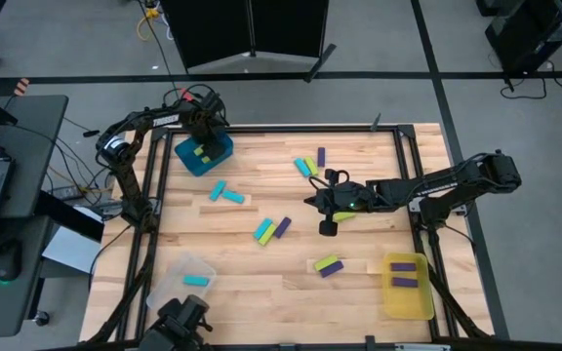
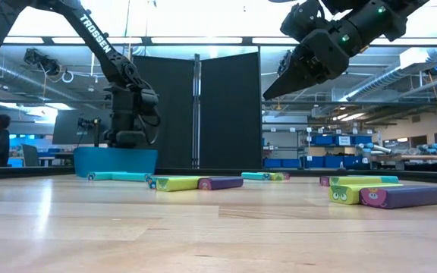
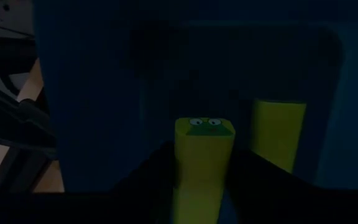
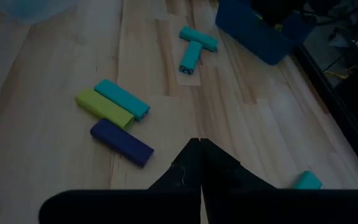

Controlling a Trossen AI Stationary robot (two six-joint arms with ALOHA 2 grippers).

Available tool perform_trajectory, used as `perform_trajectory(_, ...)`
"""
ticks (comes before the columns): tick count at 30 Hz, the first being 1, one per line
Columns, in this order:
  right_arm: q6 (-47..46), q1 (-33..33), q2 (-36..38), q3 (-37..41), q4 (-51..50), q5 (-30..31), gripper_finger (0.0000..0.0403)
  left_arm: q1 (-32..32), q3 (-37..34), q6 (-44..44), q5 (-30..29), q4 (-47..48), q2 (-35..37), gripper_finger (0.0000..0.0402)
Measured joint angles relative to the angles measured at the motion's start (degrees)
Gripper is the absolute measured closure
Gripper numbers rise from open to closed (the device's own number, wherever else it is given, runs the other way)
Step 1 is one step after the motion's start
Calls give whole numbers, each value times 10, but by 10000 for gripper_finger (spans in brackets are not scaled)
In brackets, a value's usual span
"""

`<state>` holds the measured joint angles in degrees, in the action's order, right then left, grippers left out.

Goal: Sort blocks
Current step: Put the green block into the blue bin

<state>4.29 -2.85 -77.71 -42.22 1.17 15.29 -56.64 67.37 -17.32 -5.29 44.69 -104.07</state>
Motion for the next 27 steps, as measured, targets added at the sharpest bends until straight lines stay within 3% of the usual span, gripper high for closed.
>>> perform_trajectory(16,0,0,0,0,0,0,395,2,0,11,45,-2,0,270)
perform_trajectory(27,0,0,0,0,0,0,395,5,0,26,45,-2,-13,267)
